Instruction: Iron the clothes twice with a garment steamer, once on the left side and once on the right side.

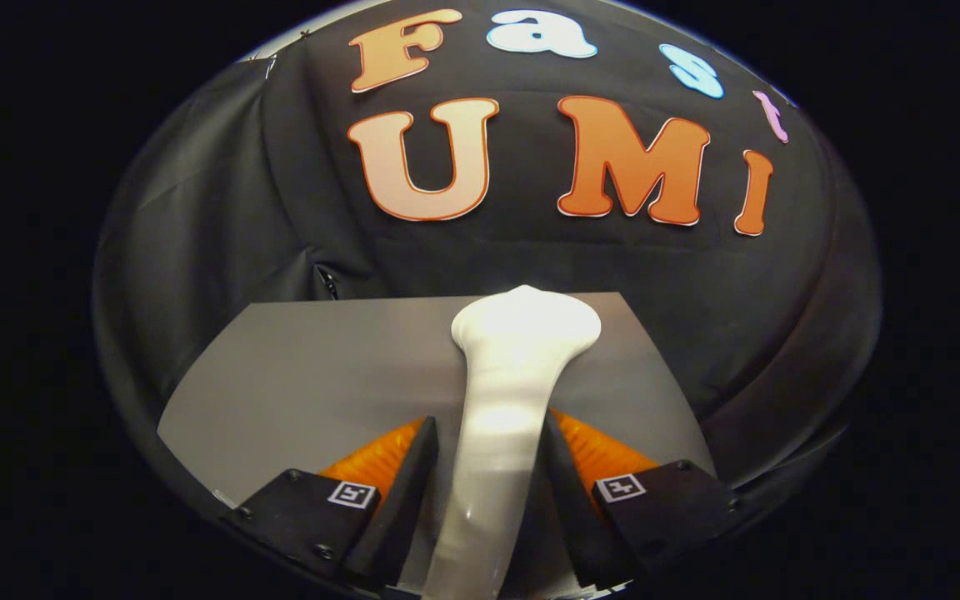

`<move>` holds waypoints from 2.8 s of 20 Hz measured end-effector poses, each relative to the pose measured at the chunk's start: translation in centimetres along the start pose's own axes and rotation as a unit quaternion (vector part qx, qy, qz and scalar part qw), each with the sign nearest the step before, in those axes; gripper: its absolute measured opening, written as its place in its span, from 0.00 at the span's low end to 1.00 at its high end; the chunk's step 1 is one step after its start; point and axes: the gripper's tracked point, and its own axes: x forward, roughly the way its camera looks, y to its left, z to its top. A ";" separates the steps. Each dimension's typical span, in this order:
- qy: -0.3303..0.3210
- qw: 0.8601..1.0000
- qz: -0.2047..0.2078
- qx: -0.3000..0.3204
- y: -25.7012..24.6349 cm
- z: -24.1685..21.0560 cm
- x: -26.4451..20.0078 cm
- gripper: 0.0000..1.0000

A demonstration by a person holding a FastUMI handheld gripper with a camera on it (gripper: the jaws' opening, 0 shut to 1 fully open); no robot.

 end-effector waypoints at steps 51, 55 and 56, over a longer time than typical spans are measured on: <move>-0.345 0.930 0.120 -0.034 -16.8 1.9 -44.3 0.41; -0.346 0.932 0.105 -0.032 -19.6 1.4 -44.6 0.41; -0.346 0.932 0.101 -0.030 -20.4 1.4 -44.4 0.41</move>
